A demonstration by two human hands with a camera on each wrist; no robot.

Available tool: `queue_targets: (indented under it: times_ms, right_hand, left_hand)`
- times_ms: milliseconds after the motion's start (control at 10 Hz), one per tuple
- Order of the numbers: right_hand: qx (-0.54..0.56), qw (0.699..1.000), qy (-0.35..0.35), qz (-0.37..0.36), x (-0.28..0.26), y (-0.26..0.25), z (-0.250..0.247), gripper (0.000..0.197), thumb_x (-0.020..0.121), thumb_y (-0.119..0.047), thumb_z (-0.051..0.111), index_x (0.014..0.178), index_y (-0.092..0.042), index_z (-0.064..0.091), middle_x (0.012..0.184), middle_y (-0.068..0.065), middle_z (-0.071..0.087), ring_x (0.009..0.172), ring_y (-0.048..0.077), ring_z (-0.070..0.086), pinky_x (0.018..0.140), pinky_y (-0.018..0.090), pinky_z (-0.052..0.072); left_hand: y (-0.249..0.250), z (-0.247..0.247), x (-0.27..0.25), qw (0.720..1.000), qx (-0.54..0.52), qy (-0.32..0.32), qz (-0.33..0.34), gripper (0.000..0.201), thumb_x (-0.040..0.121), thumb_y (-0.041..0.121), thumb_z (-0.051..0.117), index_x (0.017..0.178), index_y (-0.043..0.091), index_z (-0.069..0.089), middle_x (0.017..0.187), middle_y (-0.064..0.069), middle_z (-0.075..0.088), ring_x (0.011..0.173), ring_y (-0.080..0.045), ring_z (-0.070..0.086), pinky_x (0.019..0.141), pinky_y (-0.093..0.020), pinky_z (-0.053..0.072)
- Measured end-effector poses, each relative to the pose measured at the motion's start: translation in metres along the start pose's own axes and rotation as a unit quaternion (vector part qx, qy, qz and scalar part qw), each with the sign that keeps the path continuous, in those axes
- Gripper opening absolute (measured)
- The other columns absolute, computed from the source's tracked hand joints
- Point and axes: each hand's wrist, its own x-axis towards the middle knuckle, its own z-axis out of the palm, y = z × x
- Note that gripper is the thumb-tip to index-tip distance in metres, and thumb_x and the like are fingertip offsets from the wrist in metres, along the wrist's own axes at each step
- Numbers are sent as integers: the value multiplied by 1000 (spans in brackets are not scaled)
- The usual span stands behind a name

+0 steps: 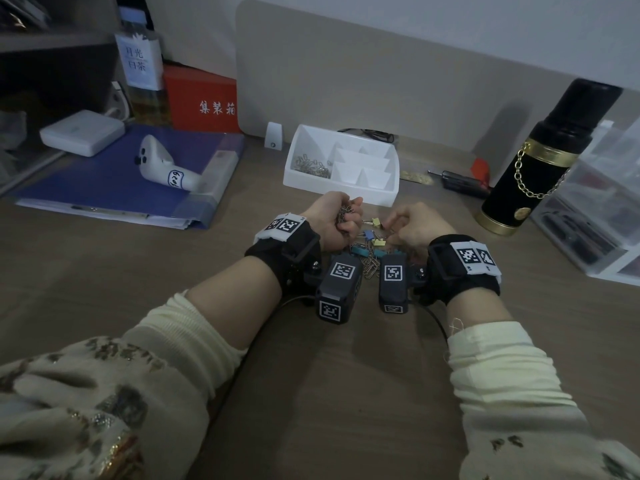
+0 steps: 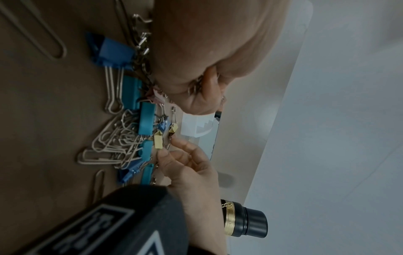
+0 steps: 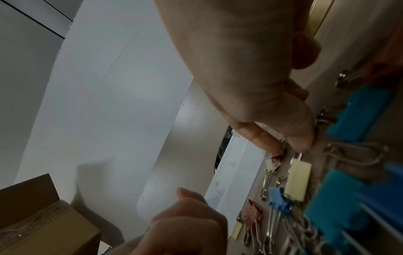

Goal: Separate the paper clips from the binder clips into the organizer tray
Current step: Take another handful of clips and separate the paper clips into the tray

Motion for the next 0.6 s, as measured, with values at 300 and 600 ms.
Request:
queue_targets:
  times_ms: [300, 600]
  right_hand:
    - [29, 999, 10, 19, 4, 6, 2, 14, 77, -5, 73, 83, -16, 66, 83, -7, 62, 82, 14, 60, 64, 26, 50]
    - [-3, 999, 13, 41, 6, 8, 3, 8, 81, -12, 73, 83, -8, 66, 79, 8, 64, 63, 17, 56, 53, 26, 43]
  left_hand:
    - [0, 0, 0, 1000, 2, 1, 0, 29, 98, 17, 33, 73, 12, 48, 43, 4, 39, 27, -6, 29, 24, -14, 15]
    - [0, 0, 1, 1000, 2, 1, -2, 29, 97, 16, 32, 74, 12, 48, 43, 4, 39, 27, -5, 29, 24, -14, 16]
